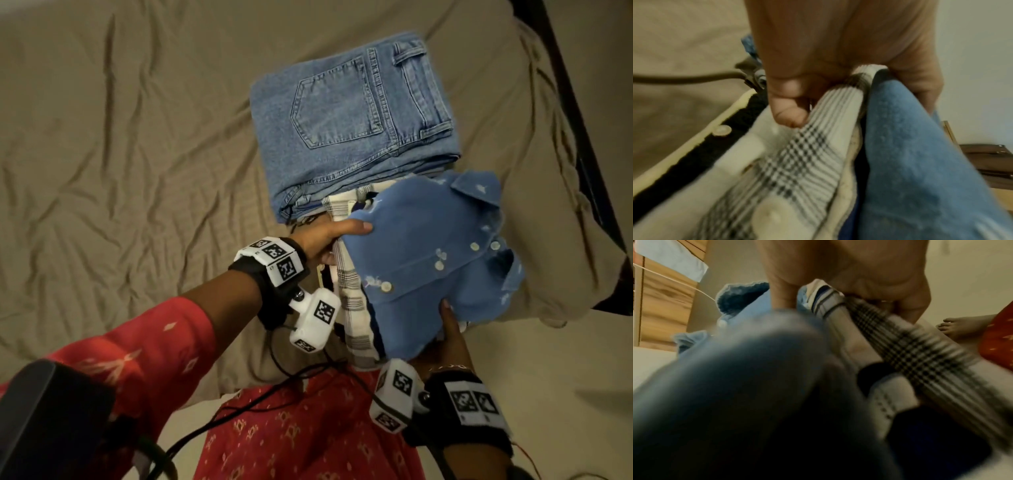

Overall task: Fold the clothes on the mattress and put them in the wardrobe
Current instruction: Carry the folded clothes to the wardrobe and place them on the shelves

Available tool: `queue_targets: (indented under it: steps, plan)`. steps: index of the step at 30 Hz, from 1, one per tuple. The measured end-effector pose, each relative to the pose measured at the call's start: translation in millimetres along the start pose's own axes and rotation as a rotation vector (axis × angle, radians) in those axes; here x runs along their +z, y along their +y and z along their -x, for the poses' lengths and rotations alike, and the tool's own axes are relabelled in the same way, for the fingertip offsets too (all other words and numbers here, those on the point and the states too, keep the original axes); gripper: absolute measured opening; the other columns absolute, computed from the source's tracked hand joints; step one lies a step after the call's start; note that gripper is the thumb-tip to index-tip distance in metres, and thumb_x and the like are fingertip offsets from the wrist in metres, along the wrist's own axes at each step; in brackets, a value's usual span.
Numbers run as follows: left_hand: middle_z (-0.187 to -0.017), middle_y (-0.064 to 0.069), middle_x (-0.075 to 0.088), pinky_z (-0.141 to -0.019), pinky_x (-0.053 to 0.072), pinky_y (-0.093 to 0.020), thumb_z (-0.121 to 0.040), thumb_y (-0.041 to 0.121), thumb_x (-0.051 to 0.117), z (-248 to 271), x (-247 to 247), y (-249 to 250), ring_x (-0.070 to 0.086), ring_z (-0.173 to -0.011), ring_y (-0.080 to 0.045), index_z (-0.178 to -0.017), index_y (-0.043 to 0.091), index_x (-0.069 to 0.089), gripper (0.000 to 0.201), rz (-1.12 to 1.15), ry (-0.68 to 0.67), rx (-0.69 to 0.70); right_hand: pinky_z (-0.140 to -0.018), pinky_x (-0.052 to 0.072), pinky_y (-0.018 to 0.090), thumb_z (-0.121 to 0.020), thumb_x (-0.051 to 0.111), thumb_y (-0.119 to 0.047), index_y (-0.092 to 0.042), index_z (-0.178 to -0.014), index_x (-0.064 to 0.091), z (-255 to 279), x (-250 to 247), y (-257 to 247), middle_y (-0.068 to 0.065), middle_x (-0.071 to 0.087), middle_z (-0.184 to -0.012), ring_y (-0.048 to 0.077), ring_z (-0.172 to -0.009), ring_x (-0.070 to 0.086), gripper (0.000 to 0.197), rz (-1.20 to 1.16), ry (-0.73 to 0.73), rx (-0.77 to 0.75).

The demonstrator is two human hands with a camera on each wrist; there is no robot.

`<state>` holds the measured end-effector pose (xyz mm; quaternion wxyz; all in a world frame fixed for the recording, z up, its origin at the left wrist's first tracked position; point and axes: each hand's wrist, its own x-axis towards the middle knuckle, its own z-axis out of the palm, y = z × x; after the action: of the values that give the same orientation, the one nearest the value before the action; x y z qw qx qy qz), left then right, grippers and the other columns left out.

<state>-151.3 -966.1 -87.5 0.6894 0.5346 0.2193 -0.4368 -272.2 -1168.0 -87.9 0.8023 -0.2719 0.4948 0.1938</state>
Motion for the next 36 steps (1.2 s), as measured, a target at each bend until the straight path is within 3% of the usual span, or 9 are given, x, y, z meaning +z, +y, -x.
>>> queue_targets:
  steps: [5, 7, 10, 17, 22, 26, 29, 32, 36]
  plan:
    - [-0.051, 0.005, 0.060, -0.035, 0.040, -0.013, -0.087, 0.027, 0.058, -4.7, 12.1, 15.4, 0.053, -0.037, -0.004, -0.094, 0.012, 0.060, 0.017, 0.061, -0.022, -0.079, -0.052, 0.056, 0.032, -0.025, 0.088, -0.050, -0.022, -0.095, 0.072, -3.0, 0.4, -15.6, -0.001, 0.074, -0.079, 0.024, -0.074, 0.070, 0.077, -0.038, -0.084, -0.050]
    - [-0.057, 0.004, 0.063, -0.041, 0.042, -0.014, -0.073, 0.032, 0.067, -4.9, 10.7, 18.5, 0.054, -0.042, -0.007, -0.091, 0.013, 0.062, 0.027, 0.030, -0.028, -0.094, -0.053, 0.056, 0.037, -0.020, 0.093, -0.039, -0.018, -0.094, 0.075, 0.4, 4.5, -14.5, 0.006, 0.073, -0.091, 0.024, -0.071, 0.071, 0.079, -0.133, -0.144, -0.068]
    - [-0.092, -0.005, 0.069, -0.084, 0.051, -0.032, -0.061, 0.028, 0.073, -5.1, 1.9, 21.5, 0.064, -0.082, -0.019, -0.099, 0.013, 0.066, 0.041, 0.001, 0.003, -0.095, -0.065, 0.056, 0.044, -0.047, 0.084, -0.037, -0.017, -0.110, 0.069, -0.2, 3.4, -6.0, 0.009, 0.069, -0.109, 0.029, -0.085, 0.070, 0.068, -0.175, -0.135, -0.037]
    - [-0.083, -0.003, 0.073, -0.073, 0.056, -0.032, -0.067, 0.010, 0.064, -1.5, -5.2, 29.4, 0.070, -0.074, -0.016, -0.094, 0.010, 0.067, 0.026, 0.047, -0.113, -0.095, -0.066, 0.057, 0.040, -0.080, 0.058, -0.041, -0.020, -0.112, 0.067, 8.6, 7.9, -15.9, 0.007, 0.068, -0.112, 0.026, -0.085, 0.070, 0.040, -0.089, 0.000, -0.055]
    - [-0.083, -0.003, 0.072, -0.066, 0.057, -0.037, -0.087, -0.007, 0.048, 9.0, 16.9, 47.2, 0.070, -0.071, -0.018, -0.099, 0.016, 0.059, 0.028, 0.114, -0.189, 0.024, -0.069, 0.057, 0.038, -0.023, 0.094, -0.045, -0.021, -0.126, 0.056, 22.1, 4.6, -43.0, 0.004, 0.064, -0.121, 0.026, -0.104, 0.064, 0.112, 0.007, 0.031, -0.153]
    - [-0.082, -0.002, 0.073, -0.064, 0.057, -0.034, -0.086, -0.013, 0.044, 24.1, 29.8, 60.2, 0.070, -0.072, -0.016, -0.102, 0.017, 0.058, 0.037, 0.145, -0.270, 0.074, -0.090, 0.047, 0.043, -0.031, 0.092, -0.050, -0.021, -0.132, 0.051, 36.1, 2.1, -55.8, 0.005, 0.058, -0.129, 0.028, -0.120, 0.053, 0.112, 0.066, 0.070, -0.293]
    - [-0.088, -0.005, 0.073, -0.071, 0.057, -0.036, -0.072, -0.013, 0.058, 39.2, 34.6, 70.8, 0.071, -0.079, -0.019, -0.103, 0.013, 0.063, 0.041, 0.122, -0.315, 0.062, -0.073, 0.056, 0.034, -0.029, 0.091, -0.050, -0.020, -0.124, 0.055, 54.4, 6.2, -61.2, 0.000, 0.071, -0.101, 0.020, -0.093, 0.068, 0.106, 0.093, 0.082, -0.331]
    - [-0.092, -0.004, 0.073, -0.073, 0.057, -0.037, -0.059, -0.006, 0.070, 63.0, 42.0, 82.4, 0.070, -0.082, -0.019, -0.095, 0.018, 0.073, 0.043, 0.136, -0.418, 0.070, -0.064, 0.049, 0.033, -0.082, 0.064, -0.037, -0.008, -0.135, 0.044, 82.4, 6.4, -68.6, -0.011, 0.070, -0.062, 0.018, -0.077, 0.061, 0.063, 0.121, 0.129, -0.377]
    - [-0.131, -0.017, 0.052, -0.106, 0.034, -0.047, -0.054, 0.077, 0.064, 98.2, 60.4, 96.8, 0.052, -0.114, -0.029, -0.132, 0.006, 0.050, 0.107, 0.307, -0.465, 0.054, -0.052, 0.055, 0.027, -0.039, 0.090, -0.046, -0.022, -0.098, 0.071, 138.2, 6.1, -72.2, -0.003, 0.073, -0.075, 0.018, -0.069, 0.070, 0.067, 0.189, -0.039, -0.392]
